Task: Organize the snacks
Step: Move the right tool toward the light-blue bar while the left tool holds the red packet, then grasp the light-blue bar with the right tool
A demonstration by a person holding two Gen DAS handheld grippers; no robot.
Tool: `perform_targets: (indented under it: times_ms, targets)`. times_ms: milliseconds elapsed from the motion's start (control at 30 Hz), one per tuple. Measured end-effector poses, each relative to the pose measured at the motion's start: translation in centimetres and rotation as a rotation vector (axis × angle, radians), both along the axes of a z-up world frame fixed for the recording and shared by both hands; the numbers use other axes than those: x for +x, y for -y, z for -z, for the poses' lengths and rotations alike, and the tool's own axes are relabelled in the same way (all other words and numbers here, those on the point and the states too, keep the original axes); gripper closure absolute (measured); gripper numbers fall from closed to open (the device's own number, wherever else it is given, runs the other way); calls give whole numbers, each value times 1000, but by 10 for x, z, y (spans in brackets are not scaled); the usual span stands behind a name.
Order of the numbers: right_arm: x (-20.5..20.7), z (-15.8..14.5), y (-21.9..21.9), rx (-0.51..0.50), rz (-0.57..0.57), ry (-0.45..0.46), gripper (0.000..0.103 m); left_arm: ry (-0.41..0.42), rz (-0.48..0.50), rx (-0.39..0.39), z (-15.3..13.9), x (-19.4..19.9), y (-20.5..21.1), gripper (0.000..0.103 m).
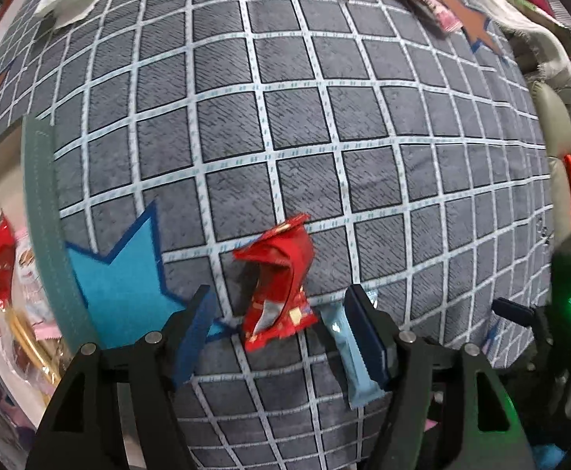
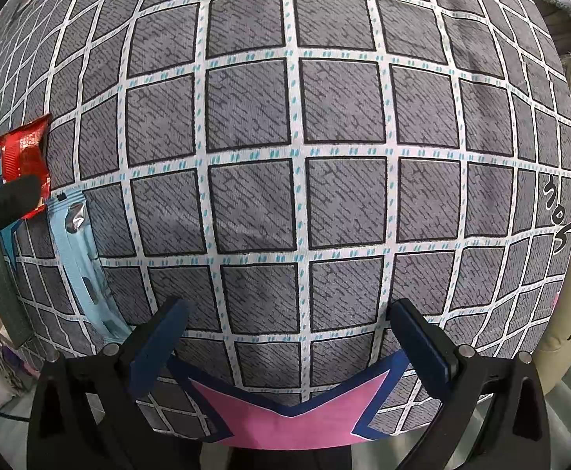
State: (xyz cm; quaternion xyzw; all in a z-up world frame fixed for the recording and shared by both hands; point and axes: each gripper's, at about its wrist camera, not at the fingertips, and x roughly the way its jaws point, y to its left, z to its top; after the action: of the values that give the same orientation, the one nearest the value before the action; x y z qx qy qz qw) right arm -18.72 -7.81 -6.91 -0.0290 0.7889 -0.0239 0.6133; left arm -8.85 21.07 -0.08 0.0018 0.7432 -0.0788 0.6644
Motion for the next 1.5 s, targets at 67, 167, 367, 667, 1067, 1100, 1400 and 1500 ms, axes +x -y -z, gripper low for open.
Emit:
perform_targets:
  times_ms: [67,167,367,667,1067,1100,1400,1500]
  targets:
    - [0,0,0,-16,-10,-3,0,8,-7,9,3,6,5,34]
    - [1,0,0,-16,-11,-1,0,27,-2,25,5,11,16,58]
    - [0,-1,-1,-18,-10,1,0,22,-11,27,3,25,38,78]
    - [5,2,-1,-19,-7,-28,0,-19,-62,59,3,-20,7,78]
    - [29,-8,-70,129,26,40,0,-10,-49,51,8,-30,0,78]
    - [32,-6,-74,126,24,39,0,-8,-42,53,14,-37,0,78]
    - [34,6,-104,36,-67,46,19,20,47,81,11,-50,11,77]
    - [28,1,-127,-9,-201,58,47,18,40,78,11,-49,11,77]
